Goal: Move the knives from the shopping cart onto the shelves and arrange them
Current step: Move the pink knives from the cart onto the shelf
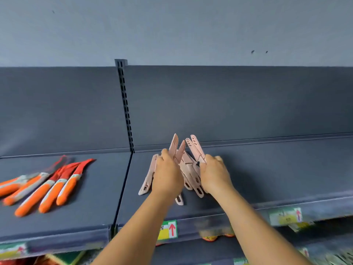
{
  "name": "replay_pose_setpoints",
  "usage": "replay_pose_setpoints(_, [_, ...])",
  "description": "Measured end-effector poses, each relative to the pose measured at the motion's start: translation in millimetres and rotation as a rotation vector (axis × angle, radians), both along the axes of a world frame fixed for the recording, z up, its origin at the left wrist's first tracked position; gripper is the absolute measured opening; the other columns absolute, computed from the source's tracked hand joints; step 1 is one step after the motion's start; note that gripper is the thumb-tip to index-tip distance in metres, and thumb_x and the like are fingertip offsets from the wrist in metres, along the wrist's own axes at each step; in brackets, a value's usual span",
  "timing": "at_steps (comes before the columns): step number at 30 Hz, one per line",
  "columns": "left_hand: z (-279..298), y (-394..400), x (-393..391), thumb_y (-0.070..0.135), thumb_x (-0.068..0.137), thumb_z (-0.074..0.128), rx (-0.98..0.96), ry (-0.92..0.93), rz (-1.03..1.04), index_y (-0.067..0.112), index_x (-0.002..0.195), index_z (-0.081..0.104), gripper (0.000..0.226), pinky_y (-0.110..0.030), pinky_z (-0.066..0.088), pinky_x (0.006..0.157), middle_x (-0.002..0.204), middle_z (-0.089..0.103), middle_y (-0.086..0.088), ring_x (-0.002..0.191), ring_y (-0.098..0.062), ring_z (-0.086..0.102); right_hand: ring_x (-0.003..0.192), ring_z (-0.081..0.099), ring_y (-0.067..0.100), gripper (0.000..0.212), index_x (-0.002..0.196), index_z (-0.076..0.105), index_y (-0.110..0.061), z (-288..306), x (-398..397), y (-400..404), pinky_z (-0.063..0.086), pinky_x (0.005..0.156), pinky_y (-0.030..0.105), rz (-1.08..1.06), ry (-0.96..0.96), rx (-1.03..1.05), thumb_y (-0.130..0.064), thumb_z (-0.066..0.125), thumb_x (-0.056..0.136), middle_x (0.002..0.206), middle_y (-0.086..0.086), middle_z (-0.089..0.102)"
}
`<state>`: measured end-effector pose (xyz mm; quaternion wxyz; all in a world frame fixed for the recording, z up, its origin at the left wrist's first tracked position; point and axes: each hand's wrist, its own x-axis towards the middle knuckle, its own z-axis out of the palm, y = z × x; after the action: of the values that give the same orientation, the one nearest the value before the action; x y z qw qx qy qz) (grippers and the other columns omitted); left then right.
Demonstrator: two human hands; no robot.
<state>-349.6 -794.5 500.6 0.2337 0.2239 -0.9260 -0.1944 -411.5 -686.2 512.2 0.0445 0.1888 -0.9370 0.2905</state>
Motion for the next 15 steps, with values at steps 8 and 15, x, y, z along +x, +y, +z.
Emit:
replay_pose_setpoints(8, [-9.8,12.5,-38.6,-0.002,0.083,0.051,0.103,-0.147,0.045,0.028,0.152,0.0,0.092,-0.033,0.046,0.084,0.145,0.017,-0.016,0.116,-0.032,0.047,0.112,0.05,0.03,0.032,0.129,0.047,-0.009,-15.4,-44.8,-15.8,0.044,0.084,0.038,-0.01,-0.079,0.118,-0.017,0.042,0.098,0.126,0.011,0.044])
replay_pose_setpoints(15, [-22.6,14.0,-43.4,0.028,0.091,0.052,-0.144,-0.391,0.117,0.01,0.151,0.003,0.081,-0.039,0.02,0.11,0.152,0.008,-0.017,0.137,-0.036,0.015,0.123,0.036,0.028,0.039,0.131,0.042,-0.011,-28.4,-57.3,-14.8,0.04,0.09,0.035,0.05,-0.069,0.278,-0.01,0.045,0.092,0.134,0.008,0.038])
